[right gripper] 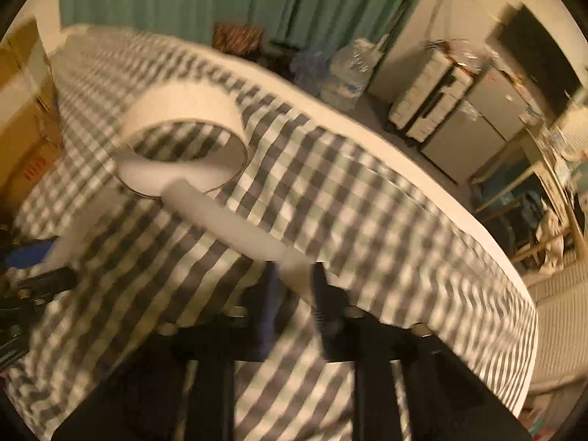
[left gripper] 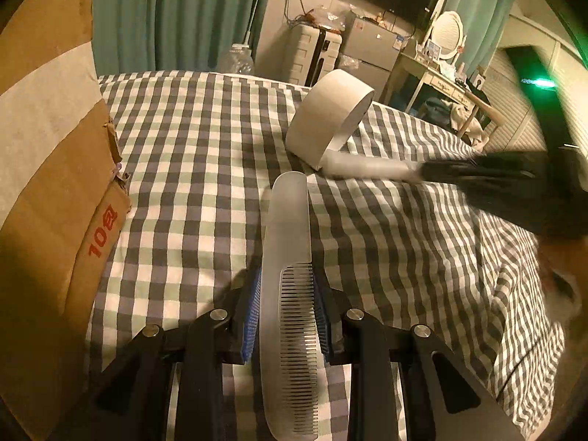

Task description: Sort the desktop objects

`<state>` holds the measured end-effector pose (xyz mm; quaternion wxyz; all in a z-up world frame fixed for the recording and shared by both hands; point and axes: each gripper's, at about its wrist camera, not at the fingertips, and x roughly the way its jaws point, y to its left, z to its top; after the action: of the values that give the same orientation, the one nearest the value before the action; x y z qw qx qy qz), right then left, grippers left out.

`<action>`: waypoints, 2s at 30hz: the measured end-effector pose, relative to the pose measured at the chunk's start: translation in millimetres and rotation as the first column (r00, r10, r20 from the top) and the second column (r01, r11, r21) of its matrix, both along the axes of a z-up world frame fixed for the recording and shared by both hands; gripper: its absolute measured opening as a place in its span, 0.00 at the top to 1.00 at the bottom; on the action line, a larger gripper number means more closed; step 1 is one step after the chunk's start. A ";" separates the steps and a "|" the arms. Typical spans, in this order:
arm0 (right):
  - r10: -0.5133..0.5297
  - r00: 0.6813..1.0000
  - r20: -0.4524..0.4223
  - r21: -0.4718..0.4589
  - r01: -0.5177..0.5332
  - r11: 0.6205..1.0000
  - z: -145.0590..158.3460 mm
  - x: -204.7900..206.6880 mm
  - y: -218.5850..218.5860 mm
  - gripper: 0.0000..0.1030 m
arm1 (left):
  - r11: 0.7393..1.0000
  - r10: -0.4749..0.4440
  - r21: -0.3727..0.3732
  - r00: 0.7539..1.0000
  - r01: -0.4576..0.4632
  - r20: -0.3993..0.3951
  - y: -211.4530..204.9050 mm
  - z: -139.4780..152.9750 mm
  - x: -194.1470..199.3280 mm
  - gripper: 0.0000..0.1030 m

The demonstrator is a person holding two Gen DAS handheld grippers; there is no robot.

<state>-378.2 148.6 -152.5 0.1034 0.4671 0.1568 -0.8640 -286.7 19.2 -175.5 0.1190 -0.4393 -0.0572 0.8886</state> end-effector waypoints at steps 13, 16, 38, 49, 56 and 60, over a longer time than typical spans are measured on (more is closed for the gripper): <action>-0.128 0.991 -0.025 -0.273 0.116 0.955 20.7 64.4 7.2 0.42 | 0.997 0.073 -0.019 0.997 -0.073 -0.018 -5.5 2.4 26.3 0.74; -0.256 0.967 -0.011 -0.338 0.238 0.911 15.7 33.6 24.5 0.42 | 0.994 0.096 -0.038 0.994 -0.098 -0.061 -6.8 -0.2 8.9 0.74; -0.381 0.910 -0.162 -0.392 0.295 0.871 18.6 19.8 19.8 0.64 | 0.997 0.077 -0.021 0.992 -0.079 -0.096 7.1 -9.8 -20.7 0.74; -0.326 0.904 -0.276 -0.275 0.251 0.928 127.2 131.2 9.5 0.64 | 0.995 -0.036 0.088 0.976 0.056 -0.214 0.3 68.8 54.3 0.74; -0.250 0.897 -0.365 -0.277 0.152 0.949 191.1 186.6 -39.9 0.64 | 0.993 0.028 0.118 0.963 0.004 -0.269 -58.2 167.3 98.4 0.74; -0.172 0.905 -0.390 -0.326 0.039 0.945 219.8 200.2 -97.0 0.63 | 0.999 0.012 0.037 0.978 -0.004 -0.210 -97.7 203.2 97.1 0.74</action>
<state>-177.9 51.6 67.3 0.0924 0.2597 0.0114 -0.9612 -189.6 -78.6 27.7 0.1287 -0.3403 -0.0623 0.9294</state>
